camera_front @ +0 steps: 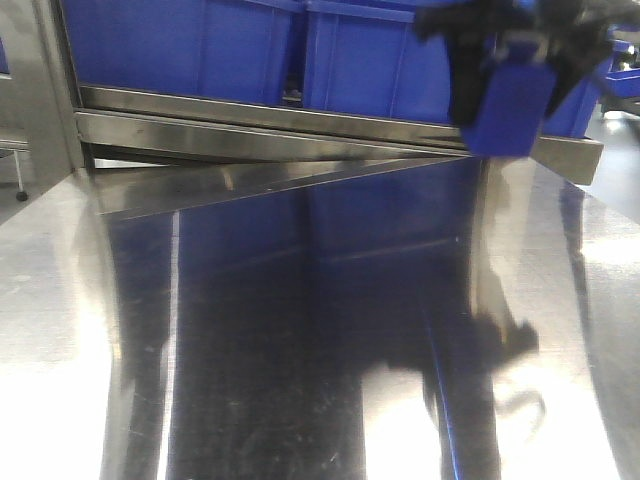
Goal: Pick and sort blue part to right shelf
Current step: 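Grasp the other blue part with the right gripper and lift it, then drive the base away from the table carrying both blue parts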
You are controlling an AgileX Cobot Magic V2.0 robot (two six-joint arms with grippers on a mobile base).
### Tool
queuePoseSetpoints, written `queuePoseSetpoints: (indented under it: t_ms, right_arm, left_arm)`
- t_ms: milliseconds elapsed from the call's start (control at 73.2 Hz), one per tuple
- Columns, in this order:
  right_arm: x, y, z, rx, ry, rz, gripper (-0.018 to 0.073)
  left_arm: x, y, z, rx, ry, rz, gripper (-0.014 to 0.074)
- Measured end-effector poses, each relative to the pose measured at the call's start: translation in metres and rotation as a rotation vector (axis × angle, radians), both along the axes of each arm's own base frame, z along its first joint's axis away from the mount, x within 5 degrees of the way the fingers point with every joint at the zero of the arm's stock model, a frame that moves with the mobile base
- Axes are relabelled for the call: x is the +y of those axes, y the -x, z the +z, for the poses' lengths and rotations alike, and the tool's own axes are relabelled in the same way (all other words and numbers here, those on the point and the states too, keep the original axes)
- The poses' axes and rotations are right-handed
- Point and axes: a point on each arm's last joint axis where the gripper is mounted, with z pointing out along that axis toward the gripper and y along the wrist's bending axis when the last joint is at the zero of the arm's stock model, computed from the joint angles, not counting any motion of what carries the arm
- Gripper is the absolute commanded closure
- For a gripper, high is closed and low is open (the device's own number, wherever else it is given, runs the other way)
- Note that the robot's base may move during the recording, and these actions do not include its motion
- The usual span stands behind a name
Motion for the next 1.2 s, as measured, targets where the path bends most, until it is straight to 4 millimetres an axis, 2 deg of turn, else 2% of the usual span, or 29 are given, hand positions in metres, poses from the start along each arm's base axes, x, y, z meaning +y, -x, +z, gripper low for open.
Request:
queuePoseSetpoints:
  t_ms: [109, 260, 478, 656, 724, 834, 1203]
  right_arm:
    - [-0.01, 0.032, 0.025, -0.107, -0.031, 0.026, 0.033]
    - [-0.028, 0.079, 0.031, -0.213, -0.048, 0.066, 0.033]
    - [-0.056, 0.156, 0.003, -0.35, -0.086, 0.108, 0.0331]
    - [-0.074, 0.207, -0.025, -0.47, -0.127, 0.125, 0.0331]
    - [-0.08, 0.224, -0.033, -0.517, -0.14, 0.129, 0.0331]
    - [-0.089, 0.246, -0.035, -0.602, -0.158, 0.131, 0.0331]
    - [-0.115, 0.307, 0.004, -1.003, -0.199, 0.131, 0.0331]
  left_arm:
    - [0.0, 0.0, 0.0, 0.0, 0.0, 0.0, 0.0283]
    - [0.0, 0.0, 0.0, 0.0, 0.0, 0.0, 0.0283]
    - [0.0, 0.0, 0.0, 0.0, 0.0, 0.0, 0.0283]
    - [0.0, 0.0, 0.0, 0.0, 0.0, 0.0, 0.0283]
    - [0.0, 0.0, 0.0, 0.0, 0.0, 0.0, 0.0283]
    - [0.0, 0.0, 0.0, 0.0, 0.0, 0.0, 0.0283]
    - [0.0, 0.0, 0.0, -0.001, 0.0, 0.0, 0.0283]
